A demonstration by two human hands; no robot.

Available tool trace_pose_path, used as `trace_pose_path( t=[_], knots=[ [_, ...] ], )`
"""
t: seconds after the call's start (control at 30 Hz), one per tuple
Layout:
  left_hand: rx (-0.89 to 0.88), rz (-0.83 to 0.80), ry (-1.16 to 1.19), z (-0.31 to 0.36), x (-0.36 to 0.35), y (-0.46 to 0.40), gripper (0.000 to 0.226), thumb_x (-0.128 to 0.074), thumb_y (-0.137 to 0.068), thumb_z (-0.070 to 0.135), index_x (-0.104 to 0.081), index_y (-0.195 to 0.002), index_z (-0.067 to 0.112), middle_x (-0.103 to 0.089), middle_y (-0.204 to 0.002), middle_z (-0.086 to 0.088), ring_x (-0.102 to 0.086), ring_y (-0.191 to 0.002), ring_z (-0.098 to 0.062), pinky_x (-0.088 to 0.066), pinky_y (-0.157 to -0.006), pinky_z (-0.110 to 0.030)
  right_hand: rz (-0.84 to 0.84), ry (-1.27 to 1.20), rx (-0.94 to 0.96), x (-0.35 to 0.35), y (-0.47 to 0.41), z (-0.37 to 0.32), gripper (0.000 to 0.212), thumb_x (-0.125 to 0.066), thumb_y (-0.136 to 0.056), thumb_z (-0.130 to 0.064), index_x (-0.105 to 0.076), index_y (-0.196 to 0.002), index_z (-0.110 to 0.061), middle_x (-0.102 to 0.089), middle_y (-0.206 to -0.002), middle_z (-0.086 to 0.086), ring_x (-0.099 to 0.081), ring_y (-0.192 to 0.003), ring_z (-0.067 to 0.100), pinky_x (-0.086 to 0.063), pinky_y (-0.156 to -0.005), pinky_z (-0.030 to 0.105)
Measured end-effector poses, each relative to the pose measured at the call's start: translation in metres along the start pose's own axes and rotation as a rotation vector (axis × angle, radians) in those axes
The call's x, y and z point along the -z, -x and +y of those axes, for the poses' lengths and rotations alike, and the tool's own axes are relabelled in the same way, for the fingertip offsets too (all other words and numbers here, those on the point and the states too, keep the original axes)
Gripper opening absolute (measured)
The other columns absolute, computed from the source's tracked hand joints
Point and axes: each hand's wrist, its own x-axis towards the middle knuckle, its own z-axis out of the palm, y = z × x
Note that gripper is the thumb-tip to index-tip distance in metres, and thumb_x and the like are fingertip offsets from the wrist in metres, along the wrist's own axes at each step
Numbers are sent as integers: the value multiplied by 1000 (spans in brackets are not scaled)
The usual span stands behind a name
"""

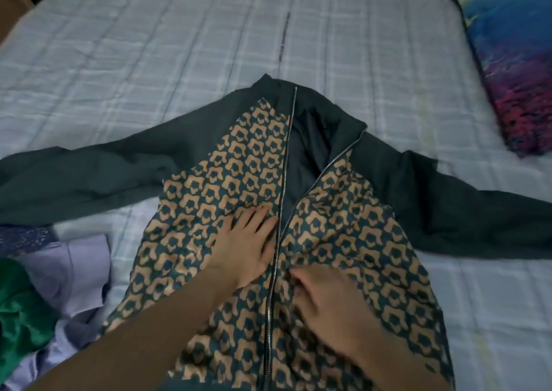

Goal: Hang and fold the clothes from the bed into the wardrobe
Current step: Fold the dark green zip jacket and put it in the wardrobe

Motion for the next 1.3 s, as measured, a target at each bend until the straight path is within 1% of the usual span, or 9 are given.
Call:
trace_pose_path(
  t=[0.07,0.17,0.47,0.6,0.73,0.87,1.03,1.13,1.3],
  knots=[
    [-47,64,8,-4,13,-14,46,-28,-94,44,-55,-124,23,-54,-133,3,-50,-119,-22,-40,-97,-45,251,-61,-52,37,-21,20,25,-48,-96,-28,-58,-119,-25,-59,-104,-9,-56,-93,7,-51,-87,31],
    [-106,127,16,-20,32,-48,45,-28,-93,41,-53,-124,19,-51,-133,1,-48,-121,-22,-39,-101,-44,418,-103,-283,78,-70,58,28,-53,-94,-30,-56,-119,-19,-59,-106,-1,-58,-96,16,-51,-87,37],
    [-41,264,100,-70,76,-203,42,-36,-101,29,-45,-138,11,-39,-151,-9,-39,-136,-27,-27,-113,-41,371,-896,-770,171,-238,105,49,-73,-81,-44,-56,-110,-8,-61,-102,9,-59,-83,22,-46,-61,29],
    [7,240,152,-92,87,-273,44,-32,-103,24,-38,-144,10,-43,-148,-12,-39,-135,-28,-28,-113,-40,250,-1183,-880,183,-284,117,24,-72,-85,-30,-54,-78,-16,-53,-75,-2,-47,-64,11,-36,-53,22],
    [15,-123,11,-112,71,-310,55,-18,-104,39,-14,-156,21,-12,-163,-3,-8,-150,-23,-6,-122,-44,572,-839,-717,201,-301,143,30,-51,-85,-3,-37,-64,-19,-38,-66,-1,-46,-68,16,-39,-59,26],
    [143,-39,-107,-107,53,-325,59,-13,-102,41,-1,-156,21,3,-164,-3,2,-150,-23,0,-121,-47,897,-300,-355,211,-302,130,21,-41,-67,7,-41,-72,-12,-36,-65,-5,-31,-55,5,-24,-44,23],
    [212,286,77,-78,69,-324,51,-36,-97,26,-34,-147,13,-26,-155,-12,-24,-142,-29,-13,-116,-46,363,-1330,-308,208,-317,91,10,-61,-88,1,-55,-95,-4,-61,-94,14,-70,-89,27,-59,-65,27],
    [51,690,375,-50,91,-308,24,-42,-95,21,-55,-113,13,-53,-113,-5,-48,-101,-18,-37,-87,-34,434,-1193,-228,209,-297,99,15,-53,-93,1,-59,-106,-4,-65,-100,12,-71,-84,20,-61,-67,31],
    [389,117,874,-15,102,-342,46,-53,-90,44,-45,-119,9,-62,-100,-4,-64,-86,-20,-45,-53,-25,652,-483,-231,190,-224,102,21,-45,-93,-10,-58,-82,-22,-63,-75,-2,-60,-62,13,-49,-55,25]
  ],
)
